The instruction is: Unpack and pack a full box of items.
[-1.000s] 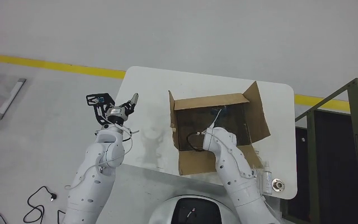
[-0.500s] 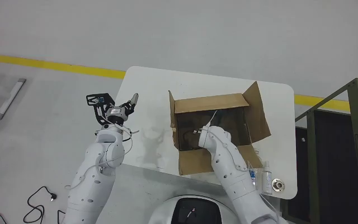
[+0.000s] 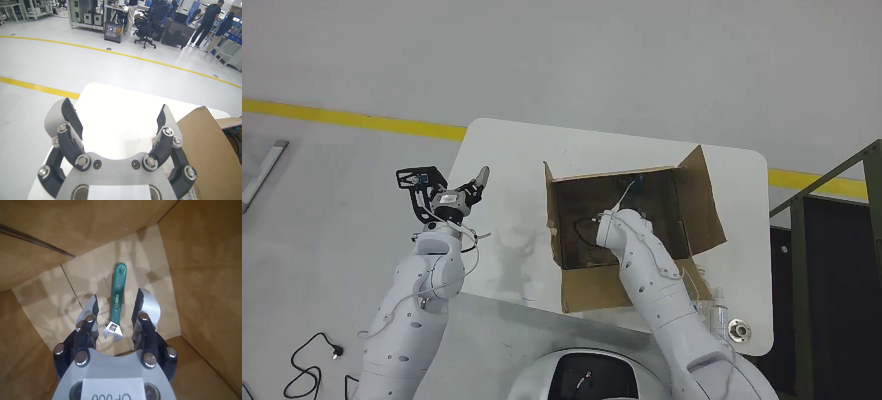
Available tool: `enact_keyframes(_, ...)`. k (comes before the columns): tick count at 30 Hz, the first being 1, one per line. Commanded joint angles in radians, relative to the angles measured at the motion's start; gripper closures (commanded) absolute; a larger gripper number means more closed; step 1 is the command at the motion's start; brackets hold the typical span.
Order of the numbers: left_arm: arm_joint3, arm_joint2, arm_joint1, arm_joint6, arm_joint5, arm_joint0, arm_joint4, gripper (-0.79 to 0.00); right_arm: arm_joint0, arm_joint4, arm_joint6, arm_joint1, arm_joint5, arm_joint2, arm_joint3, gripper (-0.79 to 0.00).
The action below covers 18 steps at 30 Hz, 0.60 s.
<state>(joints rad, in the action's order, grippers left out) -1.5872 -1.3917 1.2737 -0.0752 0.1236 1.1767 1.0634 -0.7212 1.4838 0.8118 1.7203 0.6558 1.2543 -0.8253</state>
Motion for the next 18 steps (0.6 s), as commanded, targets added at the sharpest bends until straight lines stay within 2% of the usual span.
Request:
enact_keyframes(1,0.000,0.000,0.000,0.000,0.000,0.000,0.000,-0.785,0.018,-0.005,0.001,0.003,-0.002,-0.002,0.036,-0.563)
enact_keyframes(10,0.000,0.000,0.000,0.000,0.000,0.000,0.000,-0.785,0.082,-0.033,-0.002,0.011,-0.011,0.003,0.138,-0.533)
enact_keyframes(13,0.000,0.000,0.000,0.000,0.000,0.000,0.000,-0.785,0.110,-0.038,0.011,0.011,-0.027,0.006,0.170,-0.499)
enact_keyframes(16,0.000,0.000,0.000,0.000,0.000,0.000,0.000,-0.785,0.139,-0.036,0.040,0.010,-0.054,0.008,0.204,-0.523)
enact_keyframes(18,0.000,0.000,0.000,0.000,0.000,0.000,0.000,-0.785,0.155,-0.039,0.052,0.008,-0.062,0.014,0.221,-0.511)
